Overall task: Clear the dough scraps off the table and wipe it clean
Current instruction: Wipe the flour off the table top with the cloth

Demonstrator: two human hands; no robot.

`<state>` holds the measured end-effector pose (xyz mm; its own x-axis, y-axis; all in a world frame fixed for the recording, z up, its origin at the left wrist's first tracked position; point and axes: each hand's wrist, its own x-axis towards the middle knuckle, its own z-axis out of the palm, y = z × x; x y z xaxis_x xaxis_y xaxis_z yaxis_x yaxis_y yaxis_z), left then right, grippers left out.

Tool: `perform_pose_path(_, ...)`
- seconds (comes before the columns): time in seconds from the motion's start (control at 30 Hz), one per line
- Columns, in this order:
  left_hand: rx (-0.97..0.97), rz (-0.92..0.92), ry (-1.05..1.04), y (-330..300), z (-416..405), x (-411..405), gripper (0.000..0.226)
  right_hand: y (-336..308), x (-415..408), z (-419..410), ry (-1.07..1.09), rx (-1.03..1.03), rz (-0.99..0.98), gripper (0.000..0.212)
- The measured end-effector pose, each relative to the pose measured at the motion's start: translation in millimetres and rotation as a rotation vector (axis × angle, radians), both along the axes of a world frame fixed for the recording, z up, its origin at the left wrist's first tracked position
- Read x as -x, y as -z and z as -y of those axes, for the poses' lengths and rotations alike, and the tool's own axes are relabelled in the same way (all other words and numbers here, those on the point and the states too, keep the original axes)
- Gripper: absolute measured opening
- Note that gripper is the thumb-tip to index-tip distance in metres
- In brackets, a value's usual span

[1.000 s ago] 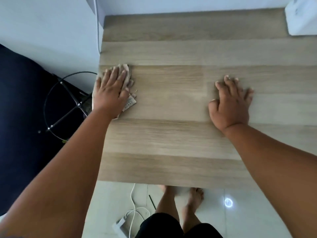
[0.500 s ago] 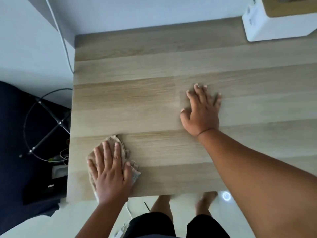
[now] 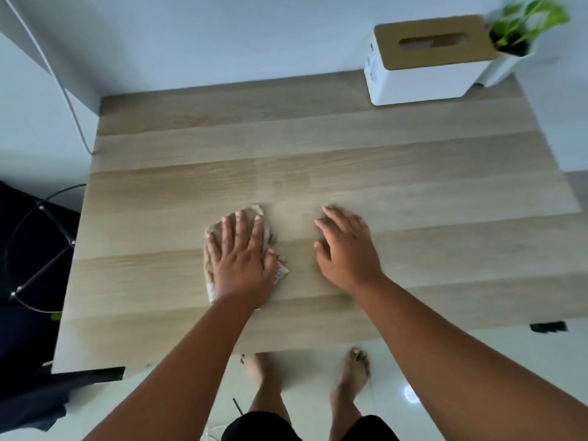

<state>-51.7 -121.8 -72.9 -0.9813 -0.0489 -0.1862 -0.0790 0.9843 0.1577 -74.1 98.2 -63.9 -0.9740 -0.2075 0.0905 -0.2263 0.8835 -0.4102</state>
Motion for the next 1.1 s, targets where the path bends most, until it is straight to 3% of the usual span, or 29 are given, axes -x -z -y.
perform_pose_path(0.23,-0.097,0.033,0.098,-0.9,-161.4,-7.3,0.078,-8.5,-70.5,-108.6,0.228,-0.047,0.019,0.037)
perform_pose_path(0.4,-0.18,0.047,0.17,-4.7,-200.5,-17.4,0.073,-17.1,-79.1,-134.3,0.314,0.05,0.001,0.037)
perform_pose_path(0.53,-0.275,-0.035,0.123,-9.5,-153.5,-0.3,0.068,-24.2,-70.8,-113.1,0.219,0.12,0.006,0.048)
perform_pose_path(0.73,-0.168,-0.125,0.005,-16.6,-31.2,36.2,0.072,-8.4,-55.3,-47.8,-0.016,-0.001,0.117,0.077)
perform_pose_path(0.87,-0.075,-0.109,0.005,-14.0,31.1,55.8,0.076,6.7,-47.8,-27.1,0.006,-0.295,0.137,0.074)
perform_pose_path(1.1,-0.041,-0.128,-0.012,5.1,62.6,77.1,0.083,11.2,39.8,-19.0,0.24,-0.383,0.197,0.072)
